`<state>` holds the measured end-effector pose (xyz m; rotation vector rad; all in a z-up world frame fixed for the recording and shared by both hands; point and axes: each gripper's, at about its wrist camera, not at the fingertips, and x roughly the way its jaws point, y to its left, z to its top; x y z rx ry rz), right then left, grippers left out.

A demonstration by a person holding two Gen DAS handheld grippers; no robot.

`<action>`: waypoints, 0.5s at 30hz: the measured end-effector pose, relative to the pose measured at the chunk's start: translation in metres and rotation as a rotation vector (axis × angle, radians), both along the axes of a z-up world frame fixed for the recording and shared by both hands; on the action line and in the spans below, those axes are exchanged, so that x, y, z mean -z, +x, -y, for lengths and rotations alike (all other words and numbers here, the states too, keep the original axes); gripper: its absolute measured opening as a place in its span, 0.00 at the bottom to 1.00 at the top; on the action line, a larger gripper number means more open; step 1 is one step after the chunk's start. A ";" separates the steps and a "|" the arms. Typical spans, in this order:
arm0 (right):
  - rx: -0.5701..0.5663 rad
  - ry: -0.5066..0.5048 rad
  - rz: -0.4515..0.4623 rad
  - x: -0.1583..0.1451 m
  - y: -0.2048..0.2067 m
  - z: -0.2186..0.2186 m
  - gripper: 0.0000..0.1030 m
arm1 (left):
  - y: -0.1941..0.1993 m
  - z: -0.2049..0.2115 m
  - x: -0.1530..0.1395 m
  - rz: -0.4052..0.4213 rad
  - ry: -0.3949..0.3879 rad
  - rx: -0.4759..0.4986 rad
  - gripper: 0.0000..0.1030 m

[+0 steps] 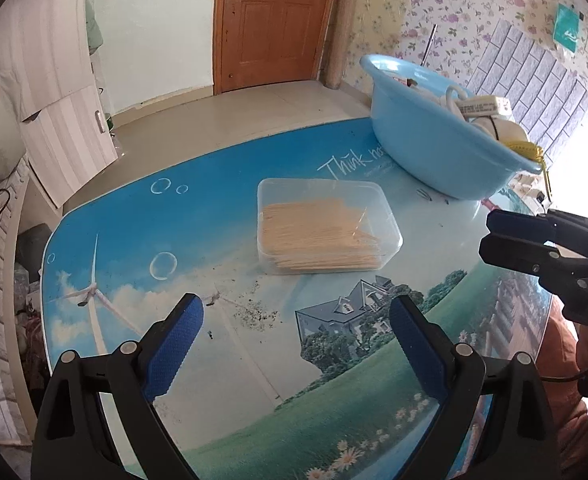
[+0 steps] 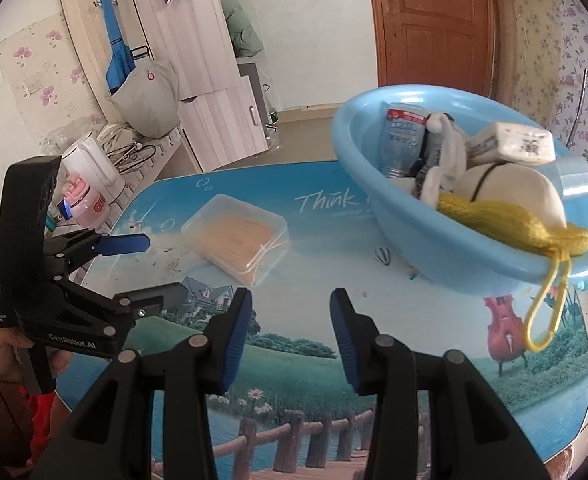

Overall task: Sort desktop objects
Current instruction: 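Grasp the clear toothpick box with the right tool while the left tool clamps its other side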

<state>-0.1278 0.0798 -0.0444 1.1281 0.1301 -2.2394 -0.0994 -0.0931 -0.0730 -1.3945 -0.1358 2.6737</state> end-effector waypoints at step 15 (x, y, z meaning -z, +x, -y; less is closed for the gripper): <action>-0.042 -0.047 0.148 0.029 -0.038 0.048 0.47 | -0.046 -0.012 0.010 0.037 0.014 0.127 0.92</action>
